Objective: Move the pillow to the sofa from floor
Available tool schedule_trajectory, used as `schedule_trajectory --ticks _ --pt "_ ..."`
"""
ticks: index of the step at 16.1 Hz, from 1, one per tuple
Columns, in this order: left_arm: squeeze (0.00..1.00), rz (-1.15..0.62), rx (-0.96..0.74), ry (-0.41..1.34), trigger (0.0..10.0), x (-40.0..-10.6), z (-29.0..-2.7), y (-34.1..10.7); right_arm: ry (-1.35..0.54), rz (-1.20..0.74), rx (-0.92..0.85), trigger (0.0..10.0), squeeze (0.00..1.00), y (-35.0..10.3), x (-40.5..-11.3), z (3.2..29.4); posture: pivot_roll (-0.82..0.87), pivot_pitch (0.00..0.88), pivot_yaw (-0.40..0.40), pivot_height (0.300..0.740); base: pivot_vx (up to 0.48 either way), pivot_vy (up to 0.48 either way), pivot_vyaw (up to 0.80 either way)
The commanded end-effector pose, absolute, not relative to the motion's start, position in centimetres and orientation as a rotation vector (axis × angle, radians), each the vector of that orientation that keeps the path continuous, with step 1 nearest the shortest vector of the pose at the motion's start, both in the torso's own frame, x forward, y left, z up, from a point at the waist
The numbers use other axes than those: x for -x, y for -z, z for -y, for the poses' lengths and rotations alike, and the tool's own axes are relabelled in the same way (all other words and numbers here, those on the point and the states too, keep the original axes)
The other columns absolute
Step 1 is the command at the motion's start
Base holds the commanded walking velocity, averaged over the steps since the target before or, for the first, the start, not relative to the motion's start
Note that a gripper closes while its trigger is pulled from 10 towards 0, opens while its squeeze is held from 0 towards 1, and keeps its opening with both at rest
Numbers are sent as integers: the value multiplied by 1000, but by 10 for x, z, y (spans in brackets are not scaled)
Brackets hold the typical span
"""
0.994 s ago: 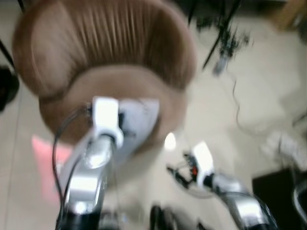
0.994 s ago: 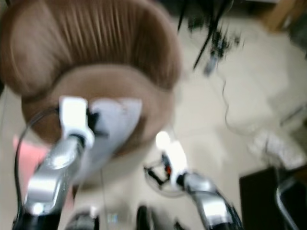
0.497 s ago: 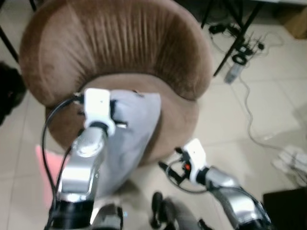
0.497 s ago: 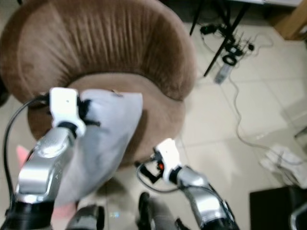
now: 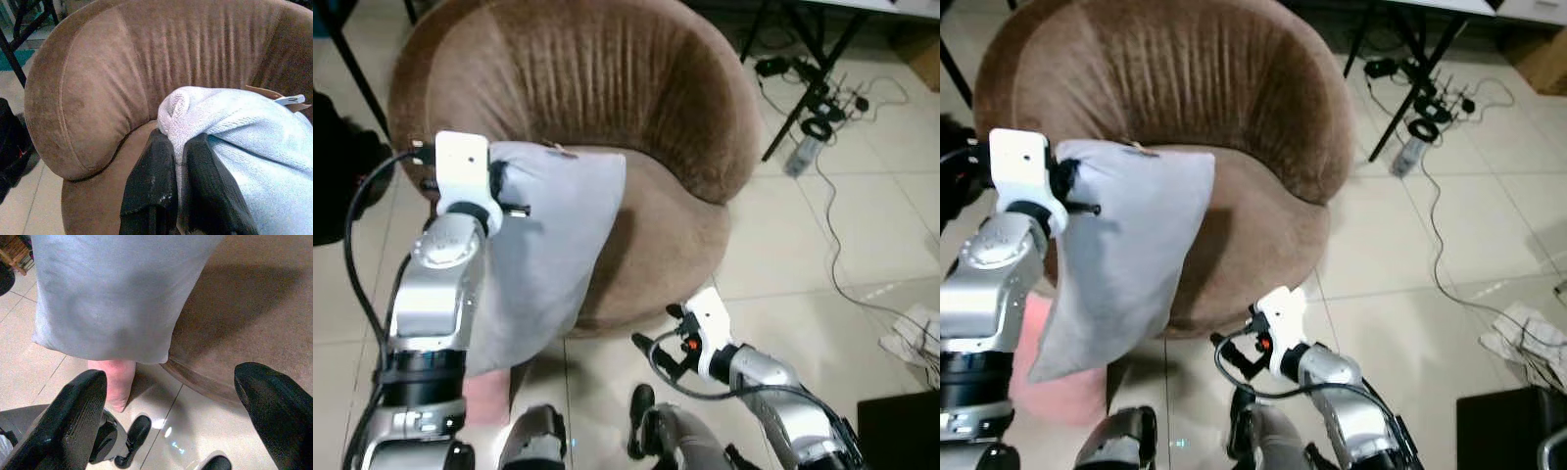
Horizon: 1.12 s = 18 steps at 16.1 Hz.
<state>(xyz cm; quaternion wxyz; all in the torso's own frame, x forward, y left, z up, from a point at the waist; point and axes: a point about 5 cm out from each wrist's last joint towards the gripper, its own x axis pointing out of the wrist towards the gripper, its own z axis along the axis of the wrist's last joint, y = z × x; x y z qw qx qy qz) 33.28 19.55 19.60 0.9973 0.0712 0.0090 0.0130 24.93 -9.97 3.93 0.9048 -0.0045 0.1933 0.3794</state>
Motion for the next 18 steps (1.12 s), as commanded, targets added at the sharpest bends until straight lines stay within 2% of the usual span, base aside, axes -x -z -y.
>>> schedule_trajectory --ticks 1,12,14,18 --pt "0 21 -153 8 0 -334 -186 -201 -764 -409 10 10000 0 -39 -249 104 64 240 -123 740 480 0 0" --pt "0 -10 -162 12 0 -339 -183 -191 -763 -404 7 10000 0 -40 -245 106 63 241 -126 740 480 0 0" --pt "0 0 -190 12 0 -342 -184 -195 -765 -405 5 10000 0 -39 -245 104 63 242 -123 740 0 0 0" --pt "0 45 -295 -22 0 -373 -210 -228 -769 -400 1 10000 0 -40 -245 99 67 246 -107 740 0 0 0"
